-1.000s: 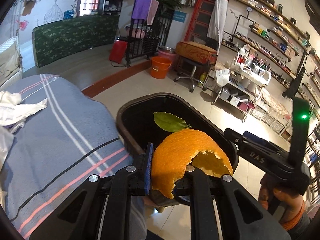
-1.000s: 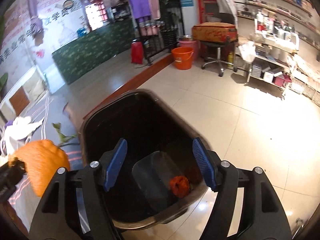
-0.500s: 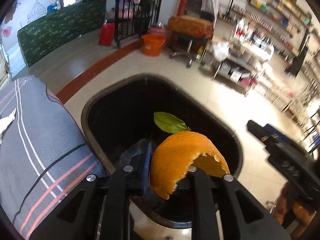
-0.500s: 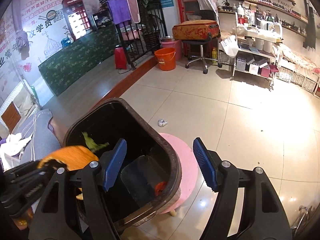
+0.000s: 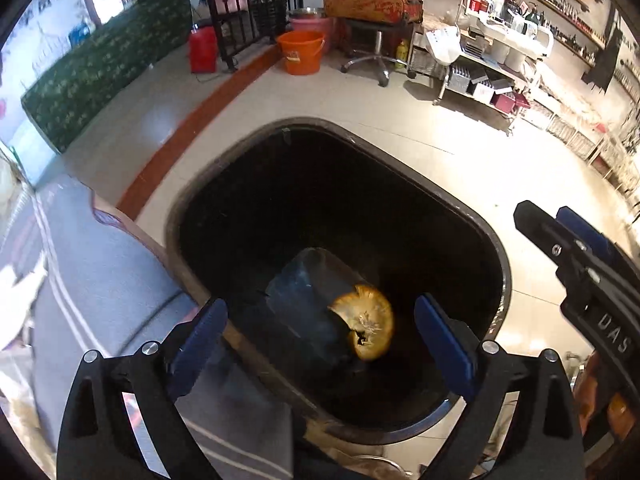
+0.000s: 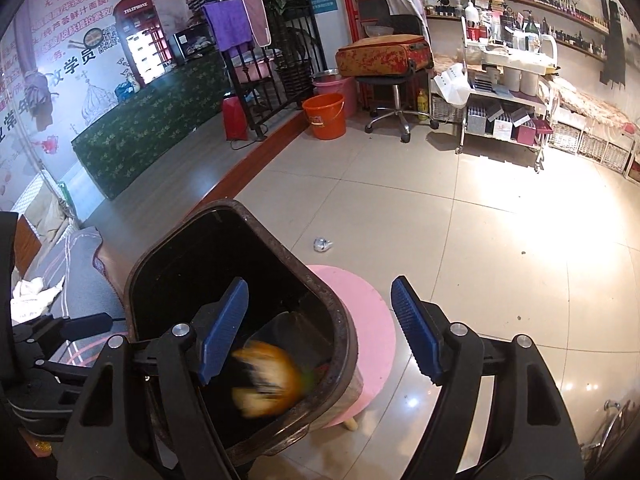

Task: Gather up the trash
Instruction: 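Carry both items over the black bin and open both tools to drop them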

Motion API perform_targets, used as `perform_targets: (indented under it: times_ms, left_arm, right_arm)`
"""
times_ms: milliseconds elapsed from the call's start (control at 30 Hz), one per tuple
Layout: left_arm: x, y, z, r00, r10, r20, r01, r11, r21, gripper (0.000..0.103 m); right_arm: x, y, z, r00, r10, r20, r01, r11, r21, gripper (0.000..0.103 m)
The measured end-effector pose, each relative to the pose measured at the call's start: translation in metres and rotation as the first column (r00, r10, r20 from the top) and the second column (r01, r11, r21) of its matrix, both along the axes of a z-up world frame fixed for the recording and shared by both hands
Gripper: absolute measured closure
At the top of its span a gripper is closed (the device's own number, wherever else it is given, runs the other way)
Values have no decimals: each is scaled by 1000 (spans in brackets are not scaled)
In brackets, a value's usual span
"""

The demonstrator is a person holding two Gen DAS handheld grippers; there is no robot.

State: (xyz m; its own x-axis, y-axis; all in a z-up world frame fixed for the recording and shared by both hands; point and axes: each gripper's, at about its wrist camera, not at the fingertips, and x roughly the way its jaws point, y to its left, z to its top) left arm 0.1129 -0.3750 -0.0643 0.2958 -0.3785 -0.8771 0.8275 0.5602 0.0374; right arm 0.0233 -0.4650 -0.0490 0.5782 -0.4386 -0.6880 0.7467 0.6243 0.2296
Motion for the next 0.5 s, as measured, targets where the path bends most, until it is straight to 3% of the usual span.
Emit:
perform_targets:
  times_ms: [200,333,500]
  left_arm:
    - [6,36,10,995,85,-44,-90,989,-119,6]
    - [7,75,17,983,157,-99,-176,954,-241,6]
    - [1,113,29,962,267,-51,-269,912,-309,6]
  right_arm:
    - [3,4,0,1000,11,7,-11,1000,7,27]
    - [9,11,0,999,36,6,-36,999,16,26]
    - [20,28,3,996,84,16,-84,996,16,19]
